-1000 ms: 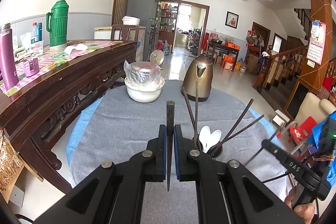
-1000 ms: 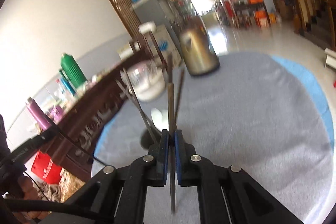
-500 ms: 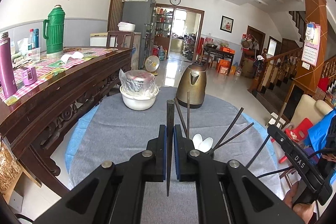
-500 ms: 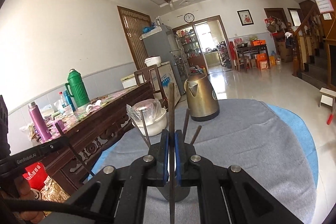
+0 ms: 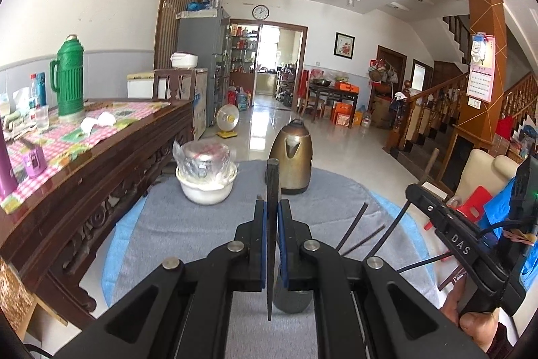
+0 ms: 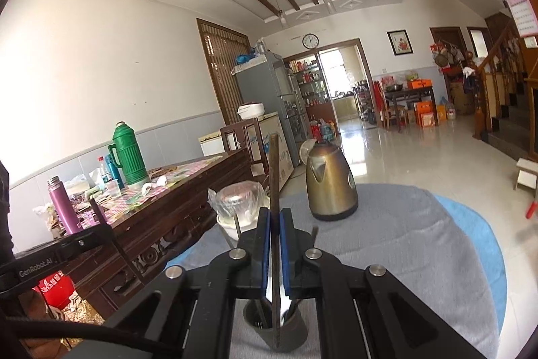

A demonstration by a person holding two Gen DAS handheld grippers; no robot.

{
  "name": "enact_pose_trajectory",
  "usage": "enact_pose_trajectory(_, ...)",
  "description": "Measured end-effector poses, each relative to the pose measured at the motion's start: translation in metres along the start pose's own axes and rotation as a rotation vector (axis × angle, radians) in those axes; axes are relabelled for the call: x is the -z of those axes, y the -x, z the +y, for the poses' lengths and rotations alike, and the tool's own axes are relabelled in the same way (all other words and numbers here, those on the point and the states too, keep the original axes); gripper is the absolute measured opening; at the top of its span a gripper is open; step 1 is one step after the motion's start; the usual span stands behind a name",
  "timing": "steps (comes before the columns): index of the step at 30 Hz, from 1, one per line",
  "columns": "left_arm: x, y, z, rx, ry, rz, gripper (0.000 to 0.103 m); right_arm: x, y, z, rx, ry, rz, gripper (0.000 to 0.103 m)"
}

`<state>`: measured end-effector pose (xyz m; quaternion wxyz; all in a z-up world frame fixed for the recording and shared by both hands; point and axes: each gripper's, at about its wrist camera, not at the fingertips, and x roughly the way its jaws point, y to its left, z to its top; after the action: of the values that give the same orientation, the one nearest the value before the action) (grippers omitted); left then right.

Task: Organize utensils
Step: 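Carry the chopstick over the grey cup and lower it in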

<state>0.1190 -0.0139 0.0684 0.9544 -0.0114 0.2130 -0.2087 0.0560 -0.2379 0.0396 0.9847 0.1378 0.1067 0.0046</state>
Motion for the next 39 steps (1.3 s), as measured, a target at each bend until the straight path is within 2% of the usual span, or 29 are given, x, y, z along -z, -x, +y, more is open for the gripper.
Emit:
enact_pose_trajectory(7,-0.027,0.001,-0.013,0.031,-0.037,-0.060,0.007,-0.022,-0.013,0.006,-0.002,-0.005,-0.027,0.006)
enact_pose_trajectory(11,-0.041,-0.001,-0.017,0.075,-0.027,-0.110,0.007,-0.029,-0.021,0.011,0.006,-0.002,-0.041,0.006)
enact_pose_trajectory(20,-0.037,-0.016,-0.024,0.114,-0.002,-0.220,0.007,-0.017,-0.049,0.002,0.042,-0.040,-0.001,0.006)
enact_pose_trajectory(33,-0.001,-0.067,-0.022,0.057,0.053,-0.130,0.007,0.008,-0.060,-0.002,0.063,-0.021,0.073,0.006)
enact_pose_trajectory(39,0.014,-0.076,-0.024,0.048,0.051,-0.085,0.007,0.013,-0.055,-0.002,0.064,-0.013,0.084,0.006)
